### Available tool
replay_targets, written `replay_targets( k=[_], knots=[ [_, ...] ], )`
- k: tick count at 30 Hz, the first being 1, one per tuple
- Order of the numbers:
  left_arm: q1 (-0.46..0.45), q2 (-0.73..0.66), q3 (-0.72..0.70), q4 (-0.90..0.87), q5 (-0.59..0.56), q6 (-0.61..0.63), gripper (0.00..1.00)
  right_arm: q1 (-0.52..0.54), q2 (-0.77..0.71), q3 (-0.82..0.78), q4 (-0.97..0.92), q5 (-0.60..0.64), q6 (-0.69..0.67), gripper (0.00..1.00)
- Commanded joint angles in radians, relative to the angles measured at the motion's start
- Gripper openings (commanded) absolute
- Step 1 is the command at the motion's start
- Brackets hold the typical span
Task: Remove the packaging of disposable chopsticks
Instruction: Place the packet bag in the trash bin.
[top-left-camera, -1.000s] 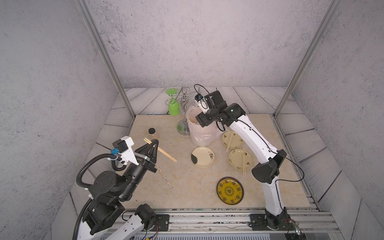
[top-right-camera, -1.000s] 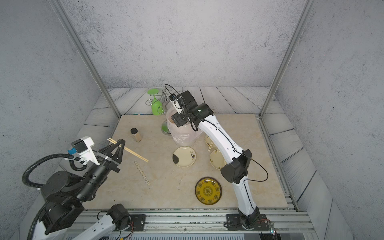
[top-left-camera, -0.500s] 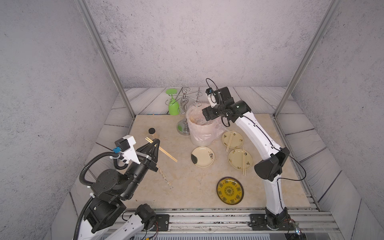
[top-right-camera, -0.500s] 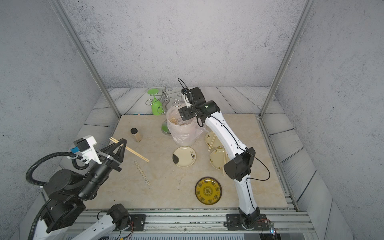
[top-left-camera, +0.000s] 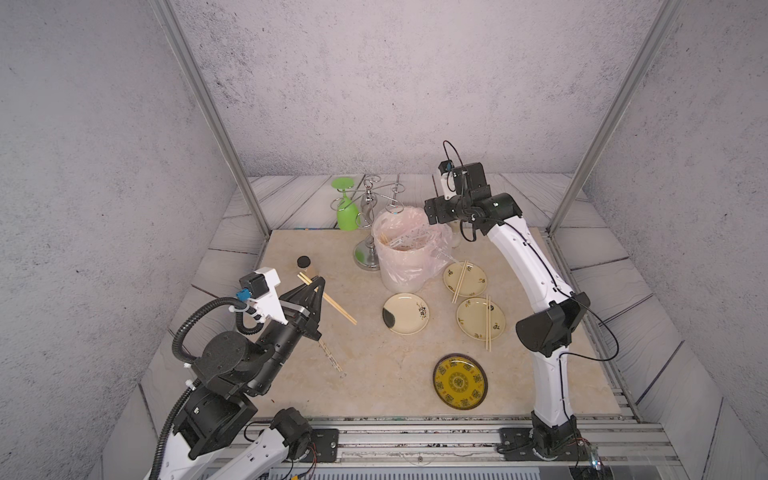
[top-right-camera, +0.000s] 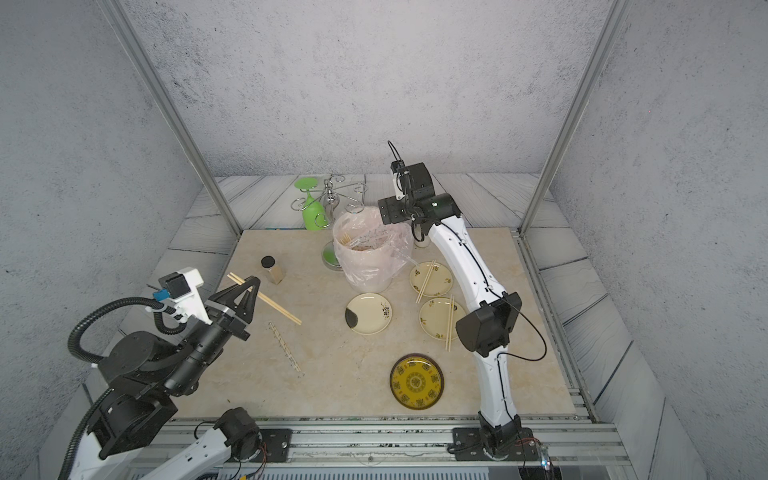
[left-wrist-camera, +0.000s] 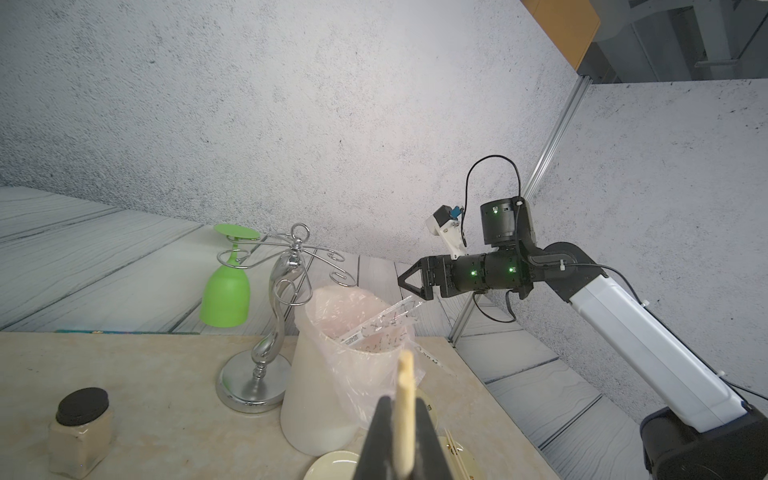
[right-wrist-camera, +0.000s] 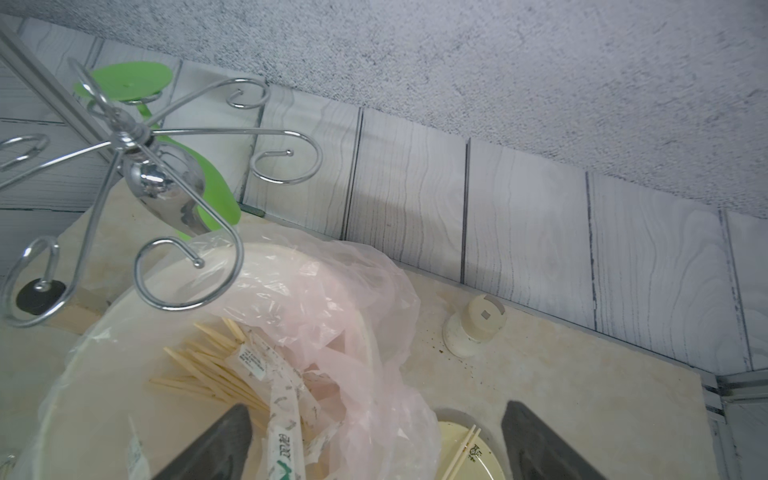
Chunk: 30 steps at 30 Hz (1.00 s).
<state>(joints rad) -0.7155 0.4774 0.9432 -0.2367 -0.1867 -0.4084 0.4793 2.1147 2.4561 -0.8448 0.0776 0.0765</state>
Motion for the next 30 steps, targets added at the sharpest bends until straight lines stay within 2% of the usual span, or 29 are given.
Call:
replay_targets(
  k=[1,4,9,22,30],
  knots=[
    [-0.001,0.006,0.0,0.021,0.006,-0.001,0.0,-0.002,-0.016,-0.066,0.014,0.002,0.007,0.95],
    [-0.001,0.011,0.002,0.019,0.013,-0.007,0.0,-0.008,-0.018,-0.142,0.053,0.023,-0.002,0.94],
    [0.0,0.008,0.0,0.011,0.013,-0.013,0.0,-0.013,-0.017,-0.15,0.052,0.019,0.004,0.95],
    [-0.001,0.017,-0.03,0.049,0.016,-0.029,0.0,-0.014,-0.153,-0.272,0.284,-0.356,0.095,0.97],
    [-0.001,0.002,-0.027,0.033,0.023,-0.045,0.0,-0.018,-0.204,-0.392,0.419,-0.447,0.189,0.97]
  ],
)
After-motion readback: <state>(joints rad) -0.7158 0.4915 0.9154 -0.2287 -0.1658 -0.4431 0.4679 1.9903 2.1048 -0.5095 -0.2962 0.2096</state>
